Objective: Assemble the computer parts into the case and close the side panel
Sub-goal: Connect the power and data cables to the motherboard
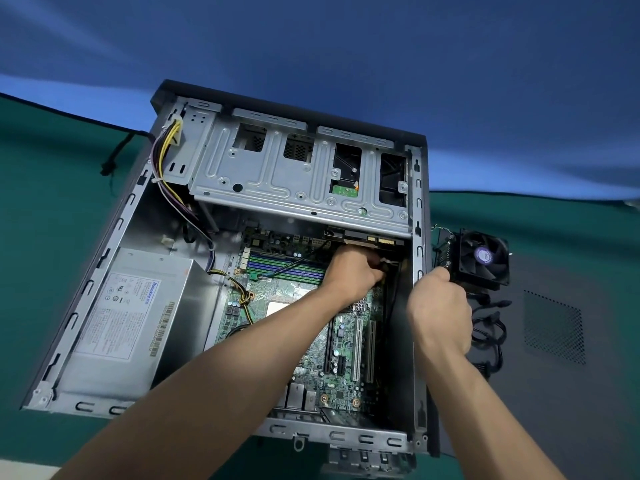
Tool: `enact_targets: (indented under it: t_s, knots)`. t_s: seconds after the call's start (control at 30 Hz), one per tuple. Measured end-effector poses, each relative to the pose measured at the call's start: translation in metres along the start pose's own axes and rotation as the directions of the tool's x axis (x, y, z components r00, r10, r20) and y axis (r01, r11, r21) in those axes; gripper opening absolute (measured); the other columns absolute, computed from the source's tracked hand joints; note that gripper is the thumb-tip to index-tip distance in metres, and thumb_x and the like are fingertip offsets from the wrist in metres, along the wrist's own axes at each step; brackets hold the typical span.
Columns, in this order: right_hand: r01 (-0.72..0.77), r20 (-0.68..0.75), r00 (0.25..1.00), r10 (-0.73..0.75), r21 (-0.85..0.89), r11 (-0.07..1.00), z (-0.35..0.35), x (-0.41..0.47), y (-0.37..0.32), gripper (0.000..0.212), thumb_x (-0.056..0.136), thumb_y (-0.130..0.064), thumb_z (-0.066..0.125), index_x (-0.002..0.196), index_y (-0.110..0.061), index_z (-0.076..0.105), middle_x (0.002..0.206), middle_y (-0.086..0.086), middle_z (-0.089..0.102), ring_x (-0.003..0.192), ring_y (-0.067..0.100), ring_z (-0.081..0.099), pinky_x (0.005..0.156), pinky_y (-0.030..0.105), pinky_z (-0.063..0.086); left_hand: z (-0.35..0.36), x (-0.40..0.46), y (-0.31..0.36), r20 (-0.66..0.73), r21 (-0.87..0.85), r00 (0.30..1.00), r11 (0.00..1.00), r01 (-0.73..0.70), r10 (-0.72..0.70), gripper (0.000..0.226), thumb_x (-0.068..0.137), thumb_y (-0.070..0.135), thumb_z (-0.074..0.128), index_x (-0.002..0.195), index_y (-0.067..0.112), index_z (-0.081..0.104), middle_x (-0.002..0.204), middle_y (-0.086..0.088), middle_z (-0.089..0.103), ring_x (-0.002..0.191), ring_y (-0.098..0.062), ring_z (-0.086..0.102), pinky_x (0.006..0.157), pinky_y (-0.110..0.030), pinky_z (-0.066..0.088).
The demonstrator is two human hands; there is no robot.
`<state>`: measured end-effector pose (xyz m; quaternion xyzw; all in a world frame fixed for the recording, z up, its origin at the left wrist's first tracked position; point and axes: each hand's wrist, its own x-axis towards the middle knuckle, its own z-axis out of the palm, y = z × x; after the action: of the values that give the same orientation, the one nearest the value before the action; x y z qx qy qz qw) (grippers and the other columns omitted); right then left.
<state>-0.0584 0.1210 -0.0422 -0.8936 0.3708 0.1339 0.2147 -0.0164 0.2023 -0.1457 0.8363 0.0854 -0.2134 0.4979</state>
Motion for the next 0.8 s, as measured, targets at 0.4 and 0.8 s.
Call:
enact_targets:
  t_s: [0.4, 0.8]
  knots:
    - [0.012, 0.001, 1.0, -0.012, -0.012, 1.0, 0.0, 0.0, 0.0, 0.044, 0.095, -0.007, 0.016, 0.124, 0.007, 0.047, 0.126, 0.029, 0.051, 0.113, 0.041, 0.048, 0.086, 0.044, 0.038, -0.001, -0.007, 0.004, 0.068, 0.143, 0.997, 0.989, -0.047, 0.038, 0.009, 0.083, 0.02, 0.067, 0.088, 0.015, 0.072, 0.081, -0.011, 0.07, 0.078, -0.029, 0.065, 0.058, -0.026, 0.043]
    - [-0.057, 0.001, 0.998, 0.057, 0.07, 0.996, 0.004, 0.009, 0.004, 0.046, 0.098, -0.015, 0.016, 0.121, 0.002, 0.051, 0.127, 0.021, 0.054, 0.102, 0.032, 0.048, 0.076, 0.037, 0.029, 0.01, -0.012, 0.003, -0.013, 0.345, 0.99, 0.93, -0.129, 0.142, 0.026, 0.089, 0.022, 0.062, 0.065, 0.017, 0.054, 0.066, -0.002, 0.056, 0.067, -0.023, 0.051, 0.073, -0.032, 0.045]
